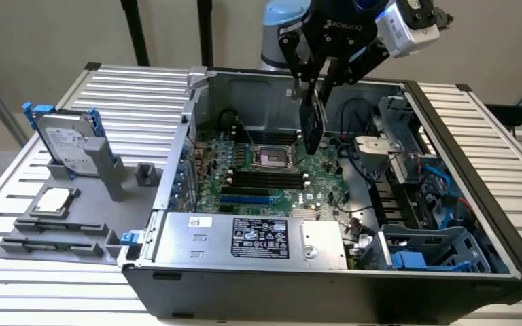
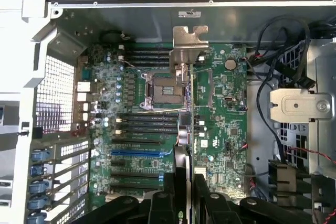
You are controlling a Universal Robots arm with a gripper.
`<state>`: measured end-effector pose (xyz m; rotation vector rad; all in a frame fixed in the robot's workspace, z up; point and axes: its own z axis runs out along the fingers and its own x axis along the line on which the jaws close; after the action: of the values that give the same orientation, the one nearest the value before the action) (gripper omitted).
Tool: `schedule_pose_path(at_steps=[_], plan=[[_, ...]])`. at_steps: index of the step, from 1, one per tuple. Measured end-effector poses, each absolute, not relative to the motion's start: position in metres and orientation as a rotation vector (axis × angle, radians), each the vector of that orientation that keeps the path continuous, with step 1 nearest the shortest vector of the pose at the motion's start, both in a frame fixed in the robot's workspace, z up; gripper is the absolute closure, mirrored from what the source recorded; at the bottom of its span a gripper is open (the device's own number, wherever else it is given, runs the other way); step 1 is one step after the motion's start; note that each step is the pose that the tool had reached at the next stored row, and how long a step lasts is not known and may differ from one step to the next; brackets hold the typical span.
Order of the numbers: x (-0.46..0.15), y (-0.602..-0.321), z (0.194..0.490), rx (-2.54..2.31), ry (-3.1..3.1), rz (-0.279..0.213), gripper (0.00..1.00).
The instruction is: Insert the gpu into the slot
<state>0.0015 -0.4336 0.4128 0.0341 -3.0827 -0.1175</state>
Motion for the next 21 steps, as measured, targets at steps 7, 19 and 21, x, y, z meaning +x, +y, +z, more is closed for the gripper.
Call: schedule_pose_path(at_steps=[7,19,21], plan=[[0.0015,-0.4335,0.4115,0.229,-3.071,-0.111,0.74],[0.0015,-0.4335,0.4082,0.562,-3.029,-0.099,0.74],[0.0015,-0.4335,0.4075,0.619,-3.019,-0.097,0.74]])
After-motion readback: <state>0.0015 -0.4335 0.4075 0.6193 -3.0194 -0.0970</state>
